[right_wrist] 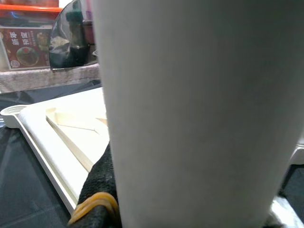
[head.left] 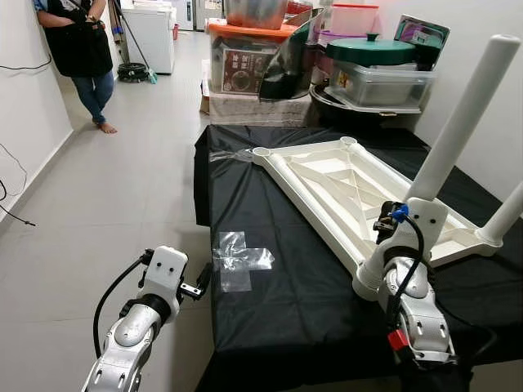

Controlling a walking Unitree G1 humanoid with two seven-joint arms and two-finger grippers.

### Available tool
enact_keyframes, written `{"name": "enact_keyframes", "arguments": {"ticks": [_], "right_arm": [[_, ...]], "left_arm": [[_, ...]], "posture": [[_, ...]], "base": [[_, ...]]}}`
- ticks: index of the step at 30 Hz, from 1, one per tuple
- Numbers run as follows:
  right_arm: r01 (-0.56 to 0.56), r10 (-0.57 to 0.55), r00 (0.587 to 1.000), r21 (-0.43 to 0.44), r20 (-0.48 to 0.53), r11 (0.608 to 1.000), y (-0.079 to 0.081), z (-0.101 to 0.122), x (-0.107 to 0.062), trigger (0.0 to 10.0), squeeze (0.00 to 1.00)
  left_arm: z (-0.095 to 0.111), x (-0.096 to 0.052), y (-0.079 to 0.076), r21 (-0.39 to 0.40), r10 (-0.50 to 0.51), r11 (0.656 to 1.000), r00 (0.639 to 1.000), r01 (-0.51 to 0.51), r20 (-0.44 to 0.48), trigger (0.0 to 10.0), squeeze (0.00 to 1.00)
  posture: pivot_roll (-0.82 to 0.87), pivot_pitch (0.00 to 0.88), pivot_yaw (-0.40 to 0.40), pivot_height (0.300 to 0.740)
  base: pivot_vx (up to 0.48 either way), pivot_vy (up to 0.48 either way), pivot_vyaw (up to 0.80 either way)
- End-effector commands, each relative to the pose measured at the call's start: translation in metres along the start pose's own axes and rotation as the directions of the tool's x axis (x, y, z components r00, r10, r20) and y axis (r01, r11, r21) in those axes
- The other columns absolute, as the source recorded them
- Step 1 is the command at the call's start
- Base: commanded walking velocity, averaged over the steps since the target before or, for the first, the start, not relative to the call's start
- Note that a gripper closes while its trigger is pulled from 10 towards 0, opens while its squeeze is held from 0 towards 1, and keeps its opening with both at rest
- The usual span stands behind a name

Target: Building children table

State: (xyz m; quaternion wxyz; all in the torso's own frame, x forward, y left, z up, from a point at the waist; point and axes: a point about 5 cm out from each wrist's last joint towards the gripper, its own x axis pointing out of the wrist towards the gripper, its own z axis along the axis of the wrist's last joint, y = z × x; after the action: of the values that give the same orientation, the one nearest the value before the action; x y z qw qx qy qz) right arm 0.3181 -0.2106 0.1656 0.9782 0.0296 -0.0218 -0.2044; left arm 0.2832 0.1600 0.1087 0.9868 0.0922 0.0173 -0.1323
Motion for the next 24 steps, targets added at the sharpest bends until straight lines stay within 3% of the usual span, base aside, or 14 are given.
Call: {"name": "enact_keyframes", "arguments": {"ticks": [1,24], "right_arm": [[0.014,-0.014,0.984,-0.002,-0.176,1.0,-0.006,-0.034,-0.006,10.0,0.0],[-0.047,0.052,0.984,0.031,-0.17,0.998,0.002,-0.017,-0.003,10.0,0.0]], "left_arm": [[-0.003,0.001,-0.006,0.009,-0.019,1.0,1.0,0.019,-0.006,10.0,0.0],[-0.003,0.001,-0.007,0.007,-0.023,1.0,1.0,0.023,-0.006,10.0,0.0]], "posture": [[0.05,0.0,-0.066,0.74],[0.05,0.0,-0.069,0.74]], "base": [[0.0,0.0,0.0],[0.0,0.0,0.0]]}}
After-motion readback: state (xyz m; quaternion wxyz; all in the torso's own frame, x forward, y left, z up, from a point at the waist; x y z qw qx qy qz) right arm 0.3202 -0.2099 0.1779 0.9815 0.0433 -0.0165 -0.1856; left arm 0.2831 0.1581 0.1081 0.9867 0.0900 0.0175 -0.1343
